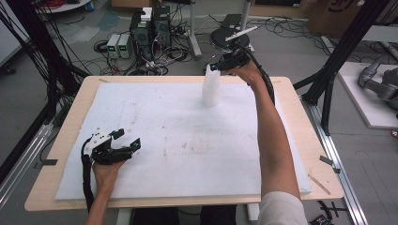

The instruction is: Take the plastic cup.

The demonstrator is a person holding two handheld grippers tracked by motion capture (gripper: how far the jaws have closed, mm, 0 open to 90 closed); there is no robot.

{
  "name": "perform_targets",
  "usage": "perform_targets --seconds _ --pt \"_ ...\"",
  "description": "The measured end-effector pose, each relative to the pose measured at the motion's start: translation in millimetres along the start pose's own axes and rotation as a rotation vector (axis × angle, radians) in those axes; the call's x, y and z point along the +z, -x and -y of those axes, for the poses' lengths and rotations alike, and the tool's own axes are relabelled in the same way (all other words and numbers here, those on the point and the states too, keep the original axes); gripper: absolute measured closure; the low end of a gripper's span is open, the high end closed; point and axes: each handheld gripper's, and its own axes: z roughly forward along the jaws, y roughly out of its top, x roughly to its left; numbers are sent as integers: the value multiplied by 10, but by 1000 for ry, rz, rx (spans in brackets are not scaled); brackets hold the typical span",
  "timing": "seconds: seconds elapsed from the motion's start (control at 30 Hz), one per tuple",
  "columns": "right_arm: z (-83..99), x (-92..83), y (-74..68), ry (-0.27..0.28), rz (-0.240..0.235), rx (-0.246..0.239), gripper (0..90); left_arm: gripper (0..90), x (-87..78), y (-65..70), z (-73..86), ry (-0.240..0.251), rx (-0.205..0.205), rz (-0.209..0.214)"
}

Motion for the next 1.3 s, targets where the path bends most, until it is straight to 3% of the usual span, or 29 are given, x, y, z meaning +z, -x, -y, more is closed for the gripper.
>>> perform_targets --seconds 0.23,0.77,0.9,1.3 --pt "33 171 12 -46 -2 11 146 151 -1 2 4 11 1 -4" --pt "95 451 11 -92 4 21 160 152 -8 4 3 7 2 -4" --pt "104 491 28 -103 6 24 210 152 -7 4 4 8 1 -4" --pt "120 513 33 -126 13 33 250 152 -5 2 4 11 -2 -4"
